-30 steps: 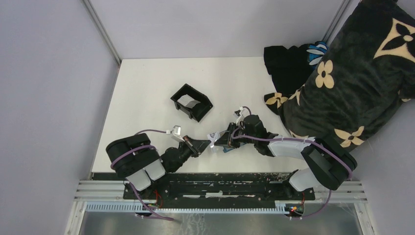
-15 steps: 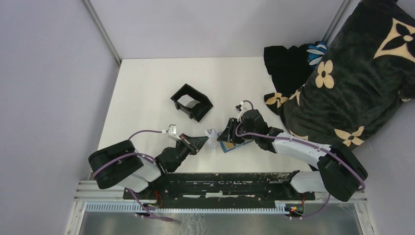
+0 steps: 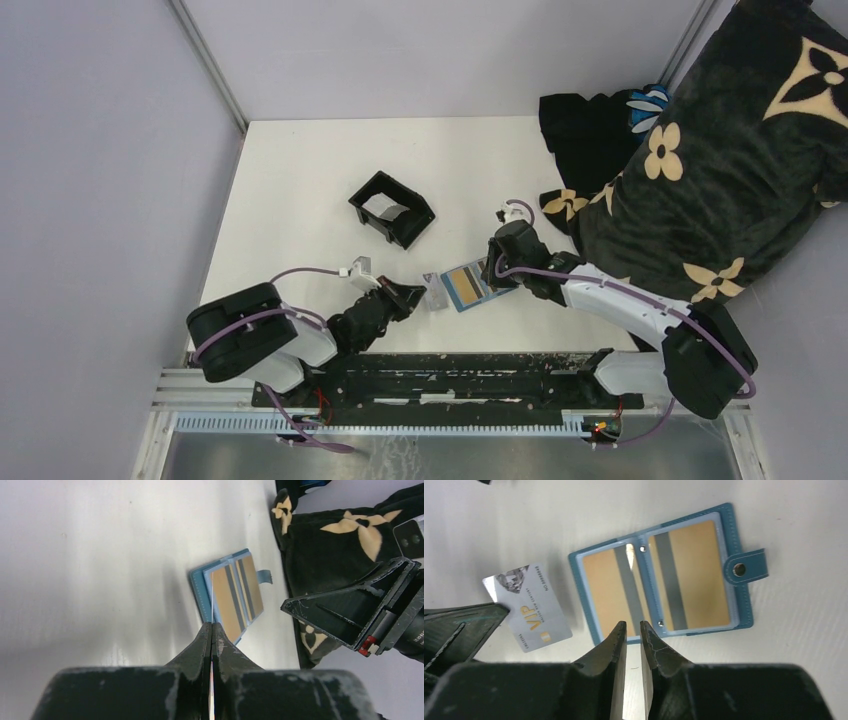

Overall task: Put the credit cards into the card holder
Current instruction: Adjust the credit card.

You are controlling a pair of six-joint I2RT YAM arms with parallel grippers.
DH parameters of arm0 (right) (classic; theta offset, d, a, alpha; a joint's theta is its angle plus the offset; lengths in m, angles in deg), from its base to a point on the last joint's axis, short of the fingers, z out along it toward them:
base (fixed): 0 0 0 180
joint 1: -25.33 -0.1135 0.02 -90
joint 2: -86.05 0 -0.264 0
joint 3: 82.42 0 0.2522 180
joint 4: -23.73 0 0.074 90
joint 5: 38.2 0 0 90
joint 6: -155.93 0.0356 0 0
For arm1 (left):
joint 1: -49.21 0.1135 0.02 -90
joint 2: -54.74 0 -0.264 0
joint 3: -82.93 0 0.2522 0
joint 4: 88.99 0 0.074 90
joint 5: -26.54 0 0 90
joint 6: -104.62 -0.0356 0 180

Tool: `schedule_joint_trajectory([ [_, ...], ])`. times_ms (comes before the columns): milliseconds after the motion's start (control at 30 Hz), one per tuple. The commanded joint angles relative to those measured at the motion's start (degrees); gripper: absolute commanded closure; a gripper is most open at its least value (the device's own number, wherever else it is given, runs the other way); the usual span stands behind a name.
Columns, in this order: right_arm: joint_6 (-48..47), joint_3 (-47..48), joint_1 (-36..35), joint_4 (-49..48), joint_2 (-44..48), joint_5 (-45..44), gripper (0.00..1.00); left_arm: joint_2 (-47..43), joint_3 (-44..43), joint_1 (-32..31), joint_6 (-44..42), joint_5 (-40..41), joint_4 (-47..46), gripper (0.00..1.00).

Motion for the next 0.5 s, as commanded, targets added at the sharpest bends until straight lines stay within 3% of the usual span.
schedule_joint_trajectory([
  [0, -2.9, 2.4, -0.1, 1.4, -2.5, -5.6, 0.79, 3.1, -2.1, -0.4, 3.7, 3.0, -1.6, 0.97],
  [467, -4.0, 1.9, -0.1, -1.7, -7.9, -4.5, 0.82, 10.2, -2.5, -0.4, 9.7, 1.7, -11.1, 0.97],
])
